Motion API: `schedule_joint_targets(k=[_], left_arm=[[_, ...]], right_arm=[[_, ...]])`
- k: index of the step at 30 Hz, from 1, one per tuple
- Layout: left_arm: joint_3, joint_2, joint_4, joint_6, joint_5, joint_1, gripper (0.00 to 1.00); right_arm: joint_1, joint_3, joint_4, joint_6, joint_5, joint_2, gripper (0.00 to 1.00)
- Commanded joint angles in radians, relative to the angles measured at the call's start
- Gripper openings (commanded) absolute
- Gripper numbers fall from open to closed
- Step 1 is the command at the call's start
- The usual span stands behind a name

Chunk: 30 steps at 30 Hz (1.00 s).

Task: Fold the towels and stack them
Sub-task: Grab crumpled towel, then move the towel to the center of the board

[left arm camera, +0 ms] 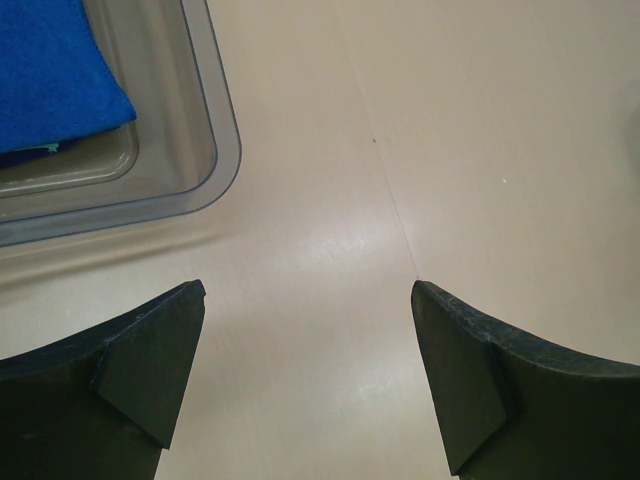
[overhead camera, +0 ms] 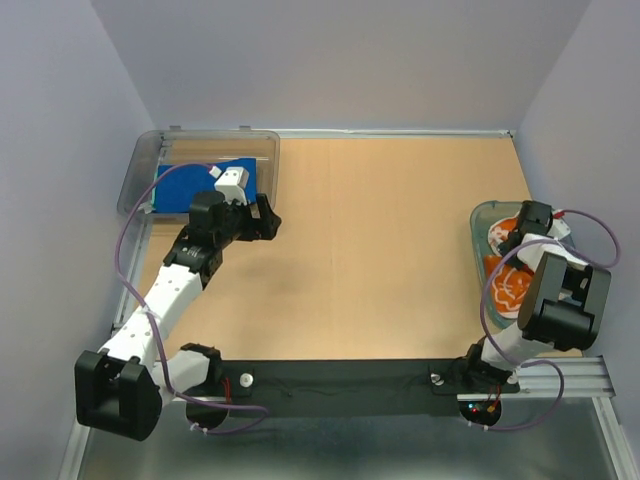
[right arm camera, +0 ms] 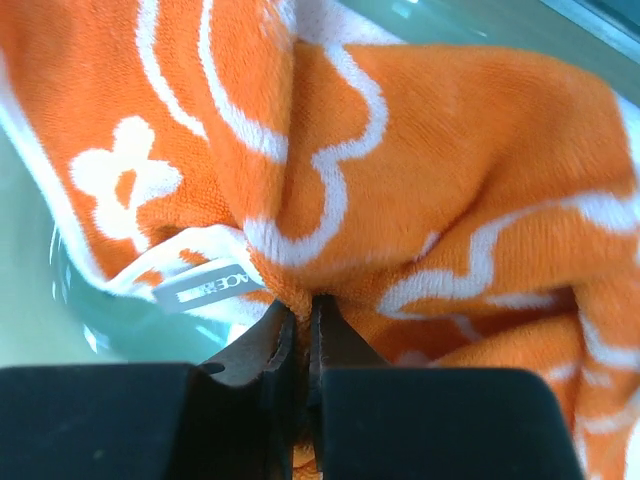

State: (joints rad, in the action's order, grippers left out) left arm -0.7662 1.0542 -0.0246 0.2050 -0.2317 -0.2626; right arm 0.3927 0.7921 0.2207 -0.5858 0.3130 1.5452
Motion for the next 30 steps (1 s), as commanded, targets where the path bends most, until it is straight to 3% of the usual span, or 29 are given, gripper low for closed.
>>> schedule_joint_targets(k=[1, 5, 11, 16, 24, 27, 28, 30], left_arm=[[-0.010, 0.000, 0.057, 0.010, -0.041, -0.006, 0.96], [-0.012, 0.010, 0.064, 0.011, -0.049, -0.006, 0.96], [-0.015, 0.029, 0.063, 0.007, -0.038, -0.006, 0.96], [-0.016, 0.038, 0.054, -0.001, -0.044, -0.006, 0.96], [-0.022, 0.041, 0.048, -0.006, -0.064, -0.006, 0.96], [-0.019, 0.044, 0.046, -0.006, -0.066, -0.004, 0.96], [-0.021, 0.046, 0.046, -0.006, -0.066, -0.006, 0.96], [-0.019, 0.053, 0.043, -0.006, -0.069, -0.004, 0.96]], right_arm=[[0.003, -0.010, 0.012, 0.066, 0.000, -0.147, 0.01], [-0.021, 0.085, 0.045, 0.124, -0.026, -0.333, 0.01], [-0.127, 0.335, 0.140, 0.211, -0.182, -0.381, 0.01], [-0.356, 0.464, 0.183, 0.205, -0.247, -0.372, 0.01], [-0.851, 0.441, 0.224, 0.172, -0.134, -0.291, 0.02], [-1.000, 0.363, 0.229, 0.147, -0.124, -0.229, 0.39], [-1.028, 0.348, 0.229, 0.130, -0.138, -0.217, 0.59], [-1.094, 0.312, 0.229, 0.126, -0.161, -0.203, 0.72]])
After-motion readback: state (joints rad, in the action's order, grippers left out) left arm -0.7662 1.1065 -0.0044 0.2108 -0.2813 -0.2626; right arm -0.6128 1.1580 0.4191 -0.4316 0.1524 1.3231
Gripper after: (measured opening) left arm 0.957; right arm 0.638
